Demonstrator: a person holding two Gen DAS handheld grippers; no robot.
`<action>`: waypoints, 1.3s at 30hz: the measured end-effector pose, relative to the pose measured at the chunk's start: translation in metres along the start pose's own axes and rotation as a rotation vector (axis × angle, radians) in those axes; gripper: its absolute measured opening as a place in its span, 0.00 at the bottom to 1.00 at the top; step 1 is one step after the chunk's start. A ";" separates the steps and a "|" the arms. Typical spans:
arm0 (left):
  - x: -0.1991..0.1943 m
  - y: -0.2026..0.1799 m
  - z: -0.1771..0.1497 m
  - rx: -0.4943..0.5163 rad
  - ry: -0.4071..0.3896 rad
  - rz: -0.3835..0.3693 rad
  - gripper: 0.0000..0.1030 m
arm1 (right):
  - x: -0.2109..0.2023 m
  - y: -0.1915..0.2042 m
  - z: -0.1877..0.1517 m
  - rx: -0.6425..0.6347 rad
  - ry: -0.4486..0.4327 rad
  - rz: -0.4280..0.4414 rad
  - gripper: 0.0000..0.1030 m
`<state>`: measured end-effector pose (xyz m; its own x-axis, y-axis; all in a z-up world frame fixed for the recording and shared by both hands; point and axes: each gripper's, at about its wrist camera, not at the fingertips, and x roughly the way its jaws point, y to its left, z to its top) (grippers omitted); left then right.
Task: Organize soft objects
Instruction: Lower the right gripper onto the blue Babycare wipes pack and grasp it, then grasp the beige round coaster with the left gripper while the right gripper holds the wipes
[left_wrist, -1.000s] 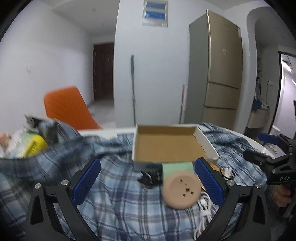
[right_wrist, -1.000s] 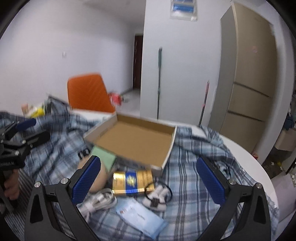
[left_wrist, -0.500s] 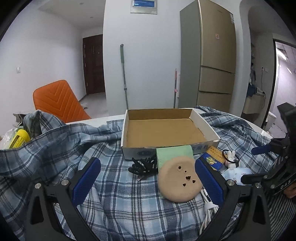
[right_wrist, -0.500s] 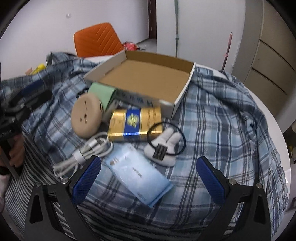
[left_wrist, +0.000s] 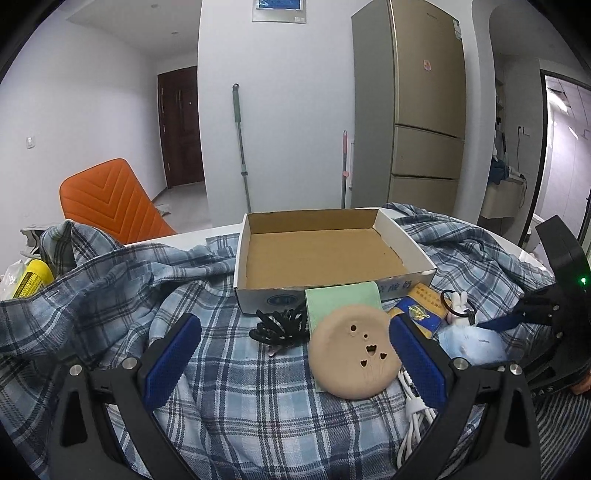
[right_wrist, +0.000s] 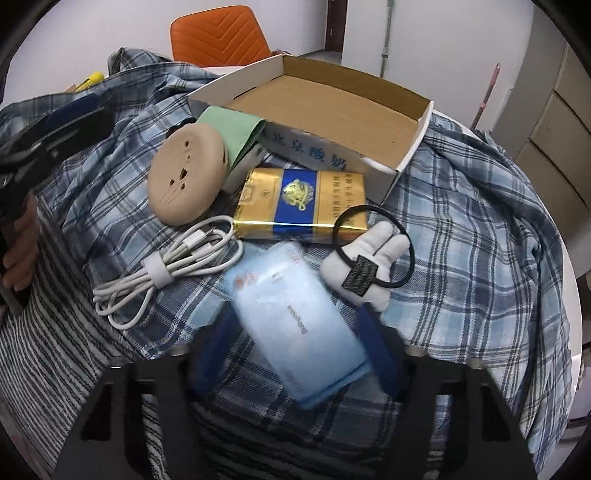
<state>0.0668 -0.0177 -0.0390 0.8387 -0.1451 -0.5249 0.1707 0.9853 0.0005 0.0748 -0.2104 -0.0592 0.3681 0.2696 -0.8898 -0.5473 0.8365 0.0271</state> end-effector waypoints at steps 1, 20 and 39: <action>0.000 0.000 0.000 -0.001 -0.002 -0.001 1.00 | 0.000 0.000 0.000 -0.001 0.001 0.001 0.36; 0.001 -0.007 -0.001 0.036 0.001 -0.005 1.00 | -0.041 0.020 0.034 0.014 -0.458 -0.160 0.35; 0.038 -0.047 0.005 0.233 0.160 -0.041 1.00 | -0.014 0.004 0.032 0.076 -0.335 -0.120 0.36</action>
<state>0.0931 -0.0699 -0.0545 0.7394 -0.1503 -0.6562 0.3328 0.9290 0.1622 0.0913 -0.1956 -0.0318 0.6590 0.2985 -0.6904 -0.4324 0.9014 -0.0231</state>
